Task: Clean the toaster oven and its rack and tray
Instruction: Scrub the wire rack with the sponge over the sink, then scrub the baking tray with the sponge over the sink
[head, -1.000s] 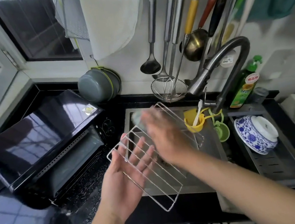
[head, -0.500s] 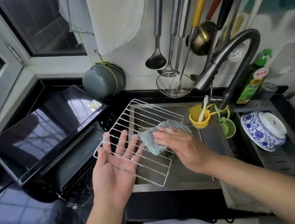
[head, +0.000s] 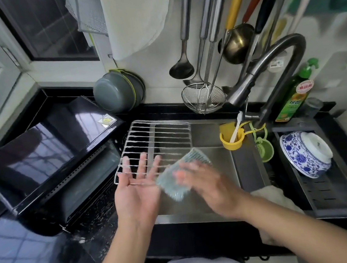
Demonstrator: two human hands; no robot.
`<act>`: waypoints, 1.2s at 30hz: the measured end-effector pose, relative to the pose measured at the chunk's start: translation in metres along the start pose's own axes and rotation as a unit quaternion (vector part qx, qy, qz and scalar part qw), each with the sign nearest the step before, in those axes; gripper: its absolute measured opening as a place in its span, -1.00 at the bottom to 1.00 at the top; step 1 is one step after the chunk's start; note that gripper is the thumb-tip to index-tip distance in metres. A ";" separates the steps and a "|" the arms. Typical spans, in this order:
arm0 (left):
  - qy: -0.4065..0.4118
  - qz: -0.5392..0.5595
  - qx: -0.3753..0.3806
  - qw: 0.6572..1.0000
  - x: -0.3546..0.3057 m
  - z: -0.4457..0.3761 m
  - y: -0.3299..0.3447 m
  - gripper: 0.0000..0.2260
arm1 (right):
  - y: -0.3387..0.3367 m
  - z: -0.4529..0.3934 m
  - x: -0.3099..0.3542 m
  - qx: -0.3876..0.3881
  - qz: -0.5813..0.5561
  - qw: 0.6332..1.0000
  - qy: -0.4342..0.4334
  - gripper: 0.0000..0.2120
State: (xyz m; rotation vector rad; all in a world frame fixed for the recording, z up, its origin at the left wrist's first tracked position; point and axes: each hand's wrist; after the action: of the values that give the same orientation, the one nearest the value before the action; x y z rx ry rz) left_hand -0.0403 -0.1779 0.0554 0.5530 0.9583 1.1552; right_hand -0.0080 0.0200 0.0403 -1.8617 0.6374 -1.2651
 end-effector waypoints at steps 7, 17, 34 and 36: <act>-0.015 -0.047 0.048 0.998 0.000 0.013 -0.010 -0.60 | -0.003 0.003 0.007 0.015 -0.015 0.999 0.030 -0.64; -0.028 -0.161 0.070 0.984 -0.014 0.033 -0.056 -0.58 | -0.014 -0.040 -0.069 -0.107 -0.199 0.837 0.498 -0.75; 0.389 -0.749 0.537 -0.010 -0.156 0.013 -0.130 -0.39 | 0.023 -0.012 -0.044 -0.082 -0.276 0.807 0.516 -0.68; 0.376 -0.757 0.529 -0.081 -0.166 0.001 -0.161 -0.43 | 0.027 -0.008 -0.041 -0.066 -0.275 0.813 0.508 -0.73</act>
State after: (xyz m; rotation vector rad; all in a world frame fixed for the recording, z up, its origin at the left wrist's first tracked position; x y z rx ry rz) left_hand 0.0267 -0.3875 -0.0151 0.5543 -2.2258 2.2707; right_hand -0.0308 0.0331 -0.0024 -1.3718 0.7327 -2.7191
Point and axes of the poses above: each hand's wrist, its own z-axis away from the middle knuckle, its own y-axis out of the palm, x = y × z, and after that the axes turned 11 degrees about y, right-handed
